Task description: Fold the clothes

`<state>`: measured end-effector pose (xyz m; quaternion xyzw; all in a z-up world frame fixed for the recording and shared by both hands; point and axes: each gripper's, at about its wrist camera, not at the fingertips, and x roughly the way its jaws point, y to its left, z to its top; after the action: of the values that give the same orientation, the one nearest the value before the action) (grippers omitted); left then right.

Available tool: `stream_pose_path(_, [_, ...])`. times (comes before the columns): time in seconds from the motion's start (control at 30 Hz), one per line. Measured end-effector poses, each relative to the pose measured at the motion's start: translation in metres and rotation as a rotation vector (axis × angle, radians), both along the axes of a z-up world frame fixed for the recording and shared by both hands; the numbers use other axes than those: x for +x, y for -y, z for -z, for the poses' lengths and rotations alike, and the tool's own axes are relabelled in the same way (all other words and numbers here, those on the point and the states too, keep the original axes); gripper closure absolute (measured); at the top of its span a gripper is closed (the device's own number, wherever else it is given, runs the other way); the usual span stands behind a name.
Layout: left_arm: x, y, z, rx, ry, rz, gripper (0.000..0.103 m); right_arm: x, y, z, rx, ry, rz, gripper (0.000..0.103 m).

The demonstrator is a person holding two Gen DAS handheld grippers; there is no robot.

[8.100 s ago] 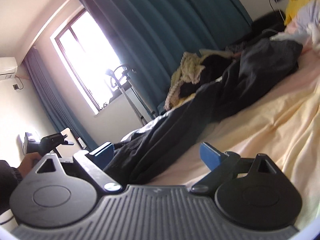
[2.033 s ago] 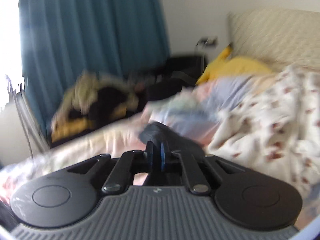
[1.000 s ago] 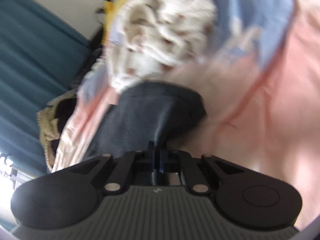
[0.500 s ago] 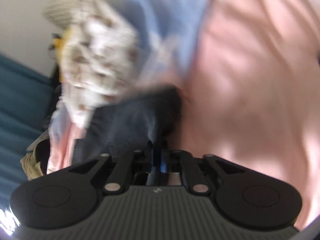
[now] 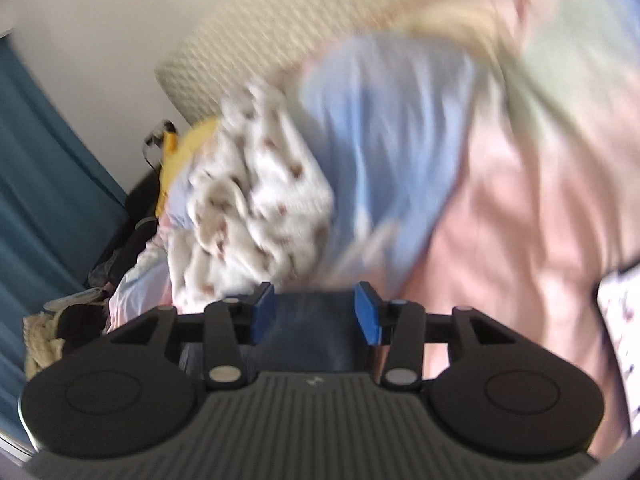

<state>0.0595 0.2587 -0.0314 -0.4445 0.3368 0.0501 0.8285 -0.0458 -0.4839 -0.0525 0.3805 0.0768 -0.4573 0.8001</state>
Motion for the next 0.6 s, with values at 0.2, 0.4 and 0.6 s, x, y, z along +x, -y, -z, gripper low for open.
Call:
stream_pose_path(0.2, [0.044,-0.012,0.055,-0.259,-0.106,0.023,0.016,0.013,-0.026,-0.012,-0.05,0.041,-0.214,0.052])
stream_pose_path(0.4, [0.065,-0.002,0.05,-0.104,-0.079,0.063,0.073,0.043,-0.037,0.011,0.064,0.025,-0.301,0.05])
stream_pose_path(0.6, [0.029,-0.024,0.003,-0.011,0.058,-0.026,0.097,0.052,-0.045,0.017,0.083,0.023,-0.311,0.05])
